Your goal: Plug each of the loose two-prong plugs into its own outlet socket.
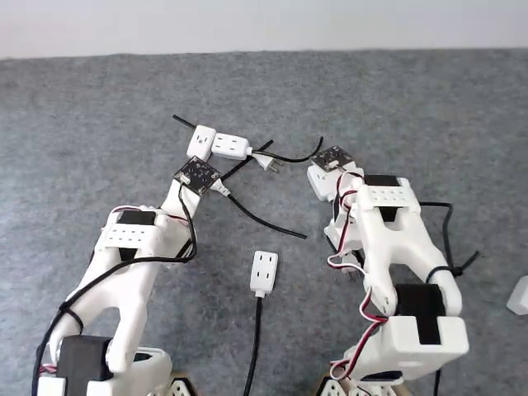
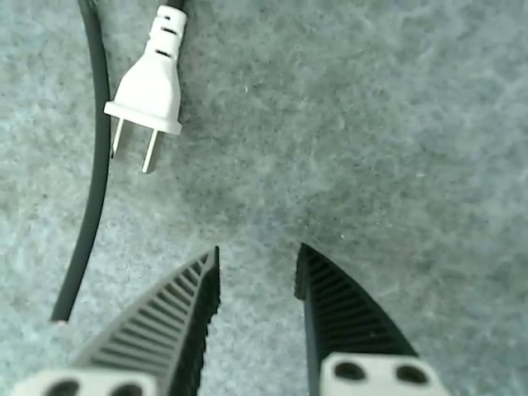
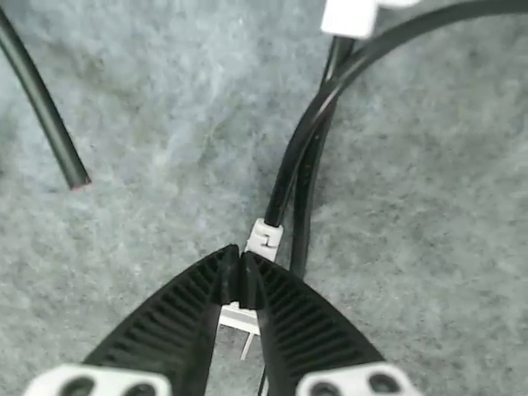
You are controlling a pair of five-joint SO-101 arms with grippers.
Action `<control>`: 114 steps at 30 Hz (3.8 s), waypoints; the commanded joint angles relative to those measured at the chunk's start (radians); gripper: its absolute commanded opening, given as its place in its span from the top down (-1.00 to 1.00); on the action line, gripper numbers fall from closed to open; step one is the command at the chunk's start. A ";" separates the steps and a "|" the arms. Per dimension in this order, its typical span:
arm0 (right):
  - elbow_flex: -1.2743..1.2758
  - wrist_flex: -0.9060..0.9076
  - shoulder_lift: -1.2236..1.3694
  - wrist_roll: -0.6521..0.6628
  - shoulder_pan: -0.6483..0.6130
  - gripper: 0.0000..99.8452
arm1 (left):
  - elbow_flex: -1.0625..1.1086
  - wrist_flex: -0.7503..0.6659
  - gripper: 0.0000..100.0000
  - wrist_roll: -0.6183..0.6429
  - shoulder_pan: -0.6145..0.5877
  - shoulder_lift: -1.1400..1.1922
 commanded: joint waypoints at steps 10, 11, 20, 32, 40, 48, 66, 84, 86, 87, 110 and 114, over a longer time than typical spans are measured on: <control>-0.086 0.022 0.007 0.048 -0.027 0.84 | -0.045 -0.021 0.71 0.003 -0.005 -0.003; -0.084 0.022 0.007 0.049 -0.024 0.84 | -0.045 -0.021 0.71 0.003 -0.005 -0.003; -0.081 0.047 0.018 0.074 0.002 0.84 | -0.045 -0.021 0.71 0.003 -0.005 -0.005; -0.091 0.053 0.091 0.097 -0.004 0.83 | -0.044 -0.020 0.71 0.003 -0.005 -0.005; -0.091 0.030 0.097 0.054 -0.004 0.83 | -0.044 -0.020 0.71 0.003 -0.005 -0.005; -0.091 0.022 0.099 0.023 -0.004 0.74 | -0.044 -0.020 0.71 0.003 -0.005 -0.005; -0.092 0.027 0.081 -0.057 -0.005 0.98 | -0.044 -0.020 0.71 0.003 -0.005 -0.006; -0.528 0.601 -0.409 -0.238 -0.363 0.98 | -0.045 -0.026 0.71 0.008 0.000 0.002; -0.589 0.636 -0.409 -0.253 -0.435 0.98 | -0.045 -0.021 0.71 0.008 0.002 0.002; -0.615 0.650 -0.409 -0.259 -0.469 0.98 | -0.045 -0.020 0.71 0.008 0.003 0.002; -0.394 0.295 -0.269 -0.158 -0.631 0.98 | -0.015 0.018 0.71 -0.132 0.026 -0.009; -0.396 0.274 -0.217 -0.158 -0.602 0.98 | -0.015 0.018 0.71 -0.132 0.026 -0.009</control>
